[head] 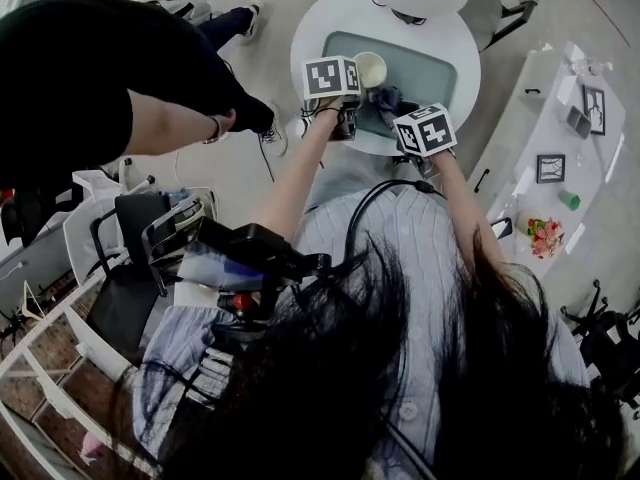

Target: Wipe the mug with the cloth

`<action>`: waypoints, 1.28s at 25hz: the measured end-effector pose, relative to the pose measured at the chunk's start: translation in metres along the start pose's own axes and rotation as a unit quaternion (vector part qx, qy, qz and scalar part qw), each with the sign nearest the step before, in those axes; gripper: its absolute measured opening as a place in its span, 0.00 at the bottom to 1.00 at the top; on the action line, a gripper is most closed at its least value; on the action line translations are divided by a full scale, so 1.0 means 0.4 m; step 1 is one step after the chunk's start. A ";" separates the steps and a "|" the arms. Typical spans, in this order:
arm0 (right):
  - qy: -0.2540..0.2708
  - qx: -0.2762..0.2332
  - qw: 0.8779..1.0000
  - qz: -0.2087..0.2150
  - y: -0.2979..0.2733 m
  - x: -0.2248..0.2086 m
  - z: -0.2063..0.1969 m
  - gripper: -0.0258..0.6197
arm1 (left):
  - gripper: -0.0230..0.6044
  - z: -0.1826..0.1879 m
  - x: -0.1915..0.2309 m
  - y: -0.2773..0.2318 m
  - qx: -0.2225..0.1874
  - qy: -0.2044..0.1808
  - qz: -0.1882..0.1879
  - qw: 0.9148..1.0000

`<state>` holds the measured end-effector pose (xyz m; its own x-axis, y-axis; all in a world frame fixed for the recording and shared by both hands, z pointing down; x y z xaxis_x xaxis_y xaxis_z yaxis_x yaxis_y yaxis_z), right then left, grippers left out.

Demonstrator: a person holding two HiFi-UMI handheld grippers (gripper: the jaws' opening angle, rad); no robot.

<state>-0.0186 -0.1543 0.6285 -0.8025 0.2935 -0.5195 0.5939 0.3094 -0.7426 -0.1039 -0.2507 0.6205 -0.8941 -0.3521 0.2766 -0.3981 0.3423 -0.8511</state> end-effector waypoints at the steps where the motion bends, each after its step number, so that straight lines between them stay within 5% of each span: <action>1: 0.002 -0.002 1.000 0.001 0.004 0.004 0.002 0.19 | 0.12 0.000 0.000 0.009 -0.003 -0.005 0.002 1.000; 11: 0.024 -0.011 1.000 0.017 0.045 0.035 0.017 0.19 | 0.13 -0.003 -0.003 0.097 -0.032 -0.057 0.047 0.997; 24: 0.073 -0.006 0.996 0.056 0.092 0.063 0.006 0.19 | 0.12 -0.080 -0.014 0.162 -0.075 0.007 0.072 0.995; 32: 0.104 0.000 0.991 0.085 0.122 0.082 -0.006 0.19 | 0.12 -0.101 -0.062 0.213 -0.138 0.022 0.080 0.987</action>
<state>-0.0158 -0.1274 0.5760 -0.6612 0.5223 -0.5385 0.7197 0.2392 -0.6517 -0.1240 -0.1777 0.5591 -0.9555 -0.2381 0.1740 -0.2872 0.6172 -0.7325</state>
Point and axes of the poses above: the fingertips, and each gripper's own axes: y backward along the fingers, x to its left, z out of its top, the point moved 2 cm from there along y, backward along the fingers, and after that the axes turned 11 degrees about -y, right-handed, at the moved point
